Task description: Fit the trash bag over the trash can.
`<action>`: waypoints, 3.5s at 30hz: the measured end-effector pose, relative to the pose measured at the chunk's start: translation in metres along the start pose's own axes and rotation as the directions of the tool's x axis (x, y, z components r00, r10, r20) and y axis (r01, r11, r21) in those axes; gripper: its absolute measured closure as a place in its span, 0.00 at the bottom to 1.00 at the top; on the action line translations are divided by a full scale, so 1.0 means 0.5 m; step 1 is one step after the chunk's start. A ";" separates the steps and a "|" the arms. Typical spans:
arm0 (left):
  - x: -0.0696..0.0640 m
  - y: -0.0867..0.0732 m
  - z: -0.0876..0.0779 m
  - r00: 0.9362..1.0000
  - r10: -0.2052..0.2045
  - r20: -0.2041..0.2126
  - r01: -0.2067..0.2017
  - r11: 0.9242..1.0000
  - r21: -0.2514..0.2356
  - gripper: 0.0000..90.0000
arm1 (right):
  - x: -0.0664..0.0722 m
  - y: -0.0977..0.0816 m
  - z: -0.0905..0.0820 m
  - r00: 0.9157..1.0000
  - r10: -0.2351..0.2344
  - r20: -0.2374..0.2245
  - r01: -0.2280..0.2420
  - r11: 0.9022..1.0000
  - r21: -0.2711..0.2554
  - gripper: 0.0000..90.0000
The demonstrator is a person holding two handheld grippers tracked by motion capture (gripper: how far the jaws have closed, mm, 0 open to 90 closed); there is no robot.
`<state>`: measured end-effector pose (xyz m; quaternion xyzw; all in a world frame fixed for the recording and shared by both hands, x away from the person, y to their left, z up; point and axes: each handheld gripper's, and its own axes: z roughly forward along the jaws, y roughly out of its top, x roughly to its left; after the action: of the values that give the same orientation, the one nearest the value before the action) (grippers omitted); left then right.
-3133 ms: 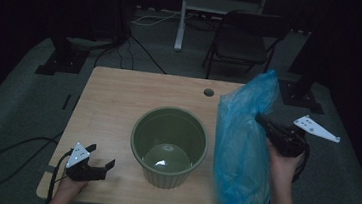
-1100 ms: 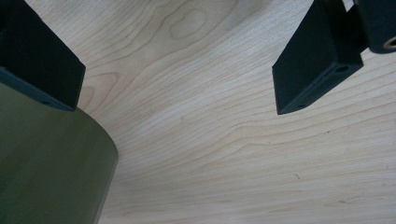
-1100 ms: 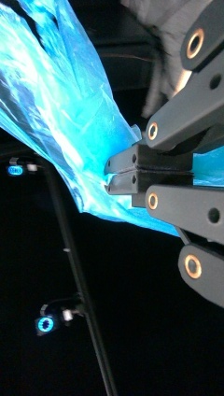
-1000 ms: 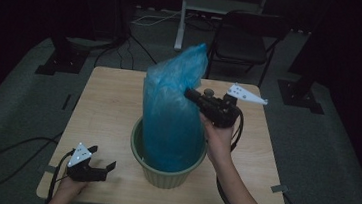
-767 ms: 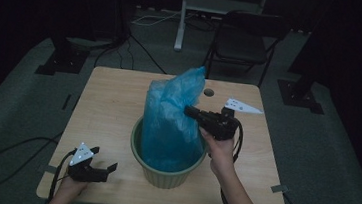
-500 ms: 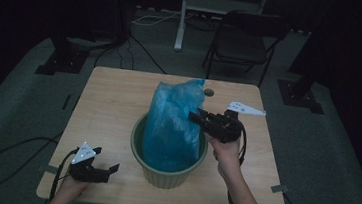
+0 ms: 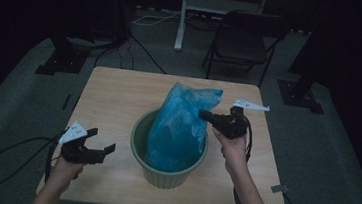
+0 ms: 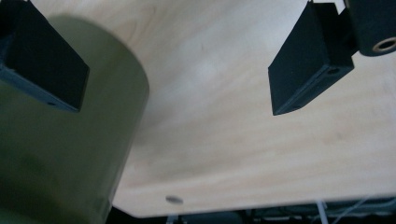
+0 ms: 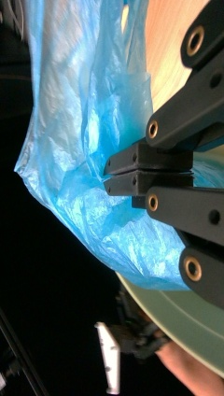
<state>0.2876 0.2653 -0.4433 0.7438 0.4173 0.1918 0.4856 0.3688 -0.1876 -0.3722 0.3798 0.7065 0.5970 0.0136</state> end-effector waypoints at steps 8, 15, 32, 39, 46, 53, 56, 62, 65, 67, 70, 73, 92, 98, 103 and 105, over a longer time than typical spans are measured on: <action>-0.030 0.154 -0.013 0.998 0.070 -0.009 -0.070 0.995 -0.068 0.06 | 0.043 0.002 0.018 0.997 -0.043 -0.071 0.043 0.999 0.005 1.00; -0.093 0.239 0.005 0.990 0.138 0.031 -0.132 0.980 -0.152 0.06 | 0.076 0.005 0.020 0.991 -0.084 -0.106 0.085 0.996 0.003 1.00; -0.101 0.287 0.131 0.983 0.025 0.182 -0.026 1.000 0.008 0.07 | 0.095 0.006 0.030 0.987 -0.116 -0.113 0.118 0.993 0.015 1.00; -0.111 0.280 0.150 0.960 0.057 0.273 -0.072 0.996 0.046 0.40 | 0.091 0.007 0.033 0.988 -0.112 -0.105 0.114 0.993 0.013 0.99; -0.118 0.274 0.137 0.966 0.089 0.244 -0.097 0.995 0.017 0.94 | 0.090 0.005 0.030 0.989 -0.108 -0.101 0.109 0.994 0.010 0.99; -0.118 0.266 0.095 0.968 0.102 0.231 -0.099 0.995 -0.028 1.00 | 0.083 -0.004 0.011 0.991 -0.104 -0.085 0.104 0.995 -0.004 0.99; -0.119 0.257 0.067 0.963 0.090 0.253 -0.076 0.995 -0.065 1.00 | 0.076 -0.013 -0.004 0.992 -0.088 -0.085 0.088 0.996 -0.012 0.99; -0.150 0.234 0.016 0.942 0.125 0.313 -0.097 0.990 -0.103 1.00 | 0.086 -0.035 -0.041 0.989 -0.078 -0.126 0.075 0.997 -0.030 0.99; -0.173 0.215 -0.009 0.926 0.159 0.344 -0.132 0.986 -0.102 1.00 | 0.106 -0.051 -0.067 0.985 -0.087 -0.151 0.082 0.996 -0.043 0.99; -0.188 0.196 -0.018 0.921 0.181 0.344 -0.160 0.983 -0.091 1.00 | 0.118 -0.067 -0.081 0.983 -0.098 -0.153 0.093 0.995 -0.042 0.99; -0.201 0.168 -0.023 0.913 0.193 0.360 -0.181 0.981 -0.067 1.00 | 0.128 -0.093 -0.095 0.983 -0.109 -0.147 0.108 0.994 -0.021 0.99; -0.200 0.153 -0.025 0.913 0.190 0.362 -0.180 0.982 -0.061 1.00 | 0.127 -0.102 -0.099 0.985 -0.114 -0.132 0.113 0.994 -0.016 0.99; -0.199 0.129 -0.024 0.883 0.167 0.438 -0.151 0.986 -0.071 1.00 | 0.115 -0.127 -0.190 0.998 -0.039 -0.048 0.036 0.998 -0.059 0.76; -0.201 0.134 -0.015 0.878 0.162 0.450 -0.146 0.987 -0.070 1.00 | 0.085 -0.023 -0.134 0.997 -0.072 -0.026 0.070 0.996 -0.049 0.61; -0.204 0.140 -0.013 0.876 0.172 0.450 -0.155 0.985 -0.074 1.00 | 0.048 0.037 -0.049 0.999 -0.046 -0.028 0.046 0.999 0.001 0.53; -0.204 0.141 -0.012 0.874 0.172 0.454 -0.157 0.985 -0.072 1.00 | 0.034 0.049 -0.018 0.999 -0.031 -0.022 0.031 0.999 0.025 0.51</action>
<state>0.2554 0.1738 -0.3661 0.7927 0.2228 0.0581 0.5644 0.3652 -0.1861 -0.3413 0.3625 0.7198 0.5919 0.0106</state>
